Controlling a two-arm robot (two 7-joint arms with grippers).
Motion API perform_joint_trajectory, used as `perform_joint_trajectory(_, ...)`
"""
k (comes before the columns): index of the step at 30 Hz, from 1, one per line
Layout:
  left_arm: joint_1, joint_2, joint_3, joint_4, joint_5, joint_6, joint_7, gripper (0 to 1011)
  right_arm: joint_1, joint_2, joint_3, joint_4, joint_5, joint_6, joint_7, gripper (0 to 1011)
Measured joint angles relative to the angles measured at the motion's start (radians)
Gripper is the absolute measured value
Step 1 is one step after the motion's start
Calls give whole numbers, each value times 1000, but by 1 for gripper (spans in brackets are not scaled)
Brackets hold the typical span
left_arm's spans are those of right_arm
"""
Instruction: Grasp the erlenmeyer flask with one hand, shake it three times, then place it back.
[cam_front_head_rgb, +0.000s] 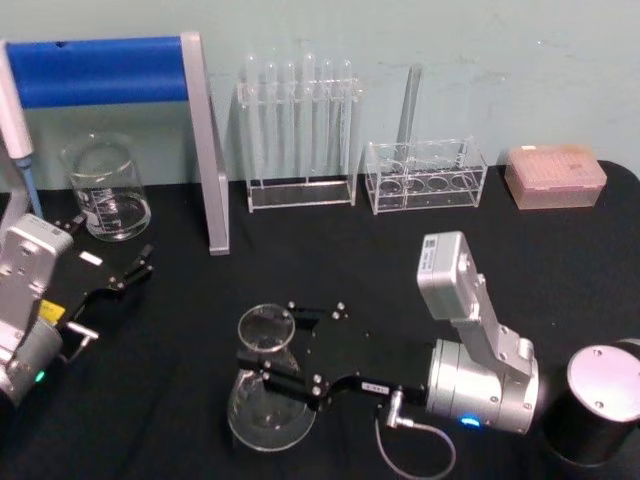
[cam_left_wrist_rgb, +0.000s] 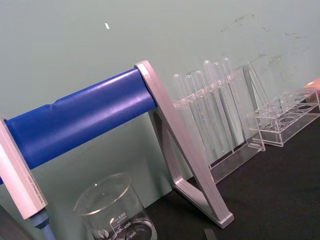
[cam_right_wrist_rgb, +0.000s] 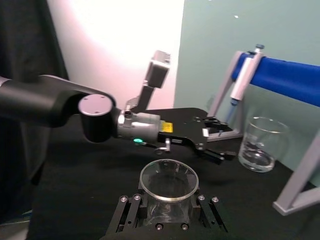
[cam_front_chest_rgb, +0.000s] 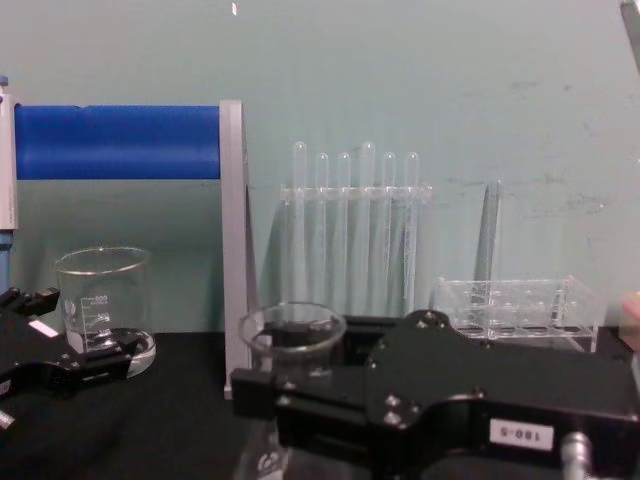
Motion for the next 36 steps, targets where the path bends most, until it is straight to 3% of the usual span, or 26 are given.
perform_joint_trajectory(5,0,0,0,0,0,0,0,1001,12,-11,7,19,1,-3,-46,449)
perform_joint_trajectory(11,0,0,0,0,0,0,0,1001,26,-46,41,58,-24,0,-148,449)
perform_joint_trajectory(24,0,0,0,0,0,0,0,1001,41,-167,166,154,-122,41,-438,449)
perform_joint_trajectory(25,0,0,0,0,0,0,0,1001,41,-167,166,154,-122,41,-438,449)
perform_joint_trajectory(28,0,0,0,0,0,0,0,1001,41,-206,206,171,-146,67,-531,449)
perform_joint_trajectory(36,0,0,0,0,0,0,0,1001,38,-256,249,190,-180,89,-622,450)
